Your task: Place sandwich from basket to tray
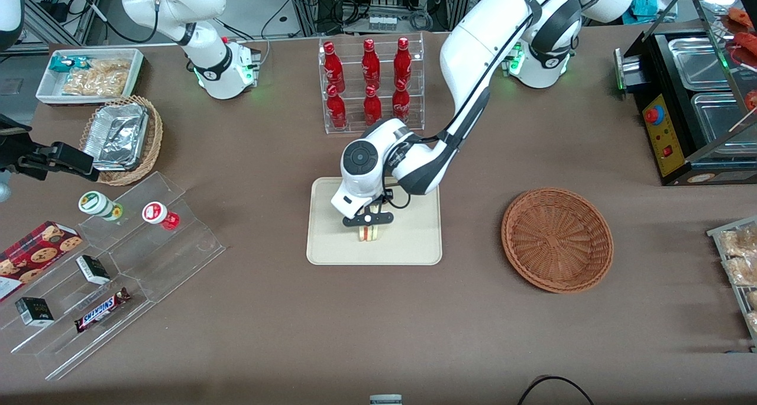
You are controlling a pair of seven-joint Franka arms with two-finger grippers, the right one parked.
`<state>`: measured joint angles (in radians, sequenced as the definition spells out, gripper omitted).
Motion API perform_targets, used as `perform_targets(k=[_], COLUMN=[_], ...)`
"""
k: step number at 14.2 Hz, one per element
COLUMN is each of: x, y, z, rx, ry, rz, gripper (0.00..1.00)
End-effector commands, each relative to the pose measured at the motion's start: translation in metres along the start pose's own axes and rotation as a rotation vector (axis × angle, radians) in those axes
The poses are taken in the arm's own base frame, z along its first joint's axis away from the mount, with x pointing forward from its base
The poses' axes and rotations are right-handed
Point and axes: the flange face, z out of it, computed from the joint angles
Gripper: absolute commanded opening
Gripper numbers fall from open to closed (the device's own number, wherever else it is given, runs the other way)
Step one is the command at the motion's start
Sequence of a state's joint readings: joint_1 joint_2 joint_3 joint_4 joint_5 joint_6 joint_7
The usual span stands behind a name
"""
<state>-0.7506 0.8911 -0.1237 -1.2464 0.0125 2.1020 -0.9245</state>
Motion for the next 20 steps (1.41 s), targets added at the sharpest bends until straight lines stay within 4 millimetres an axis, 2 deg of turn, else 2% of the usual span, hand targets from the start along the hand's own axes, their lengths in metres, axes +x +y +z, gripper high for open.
perform_targets(k=[1,4,6,7,11,13,14,17,19,20], x=[0.002,0.032,0.055,0.064,0.07,0.067,0.068,0.059,0.053,0.05], y=[-0.007,-0.059,-0.111,-0.146,-0.281,-0.335,-0.368,-0.443,-0.477,-0.487], z=[-0.062,-0.165,-0.218,-0.236,-0.277,-0.296,-0.307,-0.346,-0.369,-0.376], rx=[0.016,0.022,0.002,0.001,0.058,0.067,0.069,0.07,0.062,0.06], ry=[0.012,0.035,0.054,0.054,-0.009,-0.022,-0.034,-0.071,-0.064,-0.068], rz=[-0.018,-0.088,-0.134,-0.114,-0.051,-0.056,-0.052,-0.025,-0.005,0.004], gripper=[1.0,1.0,1.0,1.0,1.0,1.0,1.0,1.0,1.0,1.0])
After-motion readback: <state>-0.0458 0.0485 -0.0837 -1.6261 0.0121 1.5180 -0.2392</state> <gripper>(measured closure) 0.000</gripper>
